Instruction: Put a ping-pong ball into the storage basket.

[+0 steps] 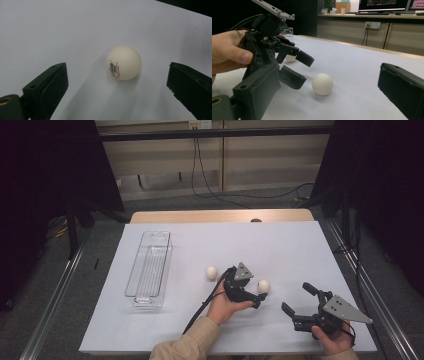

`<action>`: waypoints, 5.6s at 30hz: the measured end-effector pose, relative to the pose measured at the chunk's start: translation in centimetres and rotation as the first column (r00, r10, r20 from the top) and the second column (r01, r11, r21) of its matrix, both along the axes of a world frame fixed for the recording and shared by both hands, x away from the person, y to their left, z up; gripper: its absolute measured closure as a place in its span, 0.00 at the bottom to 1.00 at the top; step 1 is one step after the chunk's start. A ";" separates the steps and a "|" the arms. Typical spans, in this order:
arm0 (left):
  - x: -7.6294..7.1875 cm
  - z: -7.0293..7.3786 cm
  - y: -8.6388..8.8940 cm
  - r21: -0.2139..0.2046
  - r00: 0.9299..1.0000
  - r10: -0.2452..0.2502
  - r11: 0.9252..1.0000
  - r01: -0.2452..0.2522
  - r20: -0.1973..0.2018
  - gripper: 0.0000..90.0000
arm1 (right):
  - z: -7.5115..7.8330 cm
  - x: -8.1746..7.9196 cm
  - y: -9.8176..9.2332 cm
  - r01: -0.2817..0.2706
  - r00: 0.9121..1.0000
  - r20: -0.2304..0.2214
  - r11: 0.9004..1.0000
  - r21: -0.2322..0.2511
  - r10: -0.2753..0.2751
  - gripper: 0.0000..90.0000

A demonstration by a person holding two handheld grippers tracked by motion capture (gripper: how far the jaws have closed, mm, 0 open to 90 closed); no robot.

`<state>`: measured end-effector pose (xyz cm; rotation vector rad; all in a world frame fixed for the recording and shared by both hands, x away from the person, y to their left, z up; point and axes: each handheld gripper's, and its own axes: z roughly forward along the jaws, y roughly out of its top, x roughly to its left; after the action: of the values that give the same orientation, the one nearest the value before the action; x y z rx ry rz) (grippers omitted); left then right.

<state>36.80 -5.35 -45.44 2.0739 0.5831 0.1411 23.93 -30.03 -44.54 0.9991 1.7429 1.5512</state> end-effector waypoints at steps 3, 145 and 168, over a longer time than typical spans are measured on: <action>0.0 0.0 -0.1 0.004 1.000 0.001 1.000 -0.002 0.004 0.04 | 0.0 0.0 0.0 0.001 1.000 0.001 1.000 0.001 -0.001 0.03; 1.2 2.4 1.5 0.027 0.993 -0.070 0.997 0.073 -0.099 0.57 | 0.0 0.0 0.1 -0.016 1.000 0.002 1.000 -0.018 0.016 0.04; 1.9 3.2 3.8 0.001 0.993 -0.025 1.000 0.025 -0.113 0.57 | 0.0 0.0 0.1 -0.015 1.000 0.002 1.000 -0.018 0.015 0.04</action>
<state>38.72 -1.60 -42.20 2.1011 0.6256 0.0103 23.94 -29.91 -44.54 0.9780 1.7639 1.5419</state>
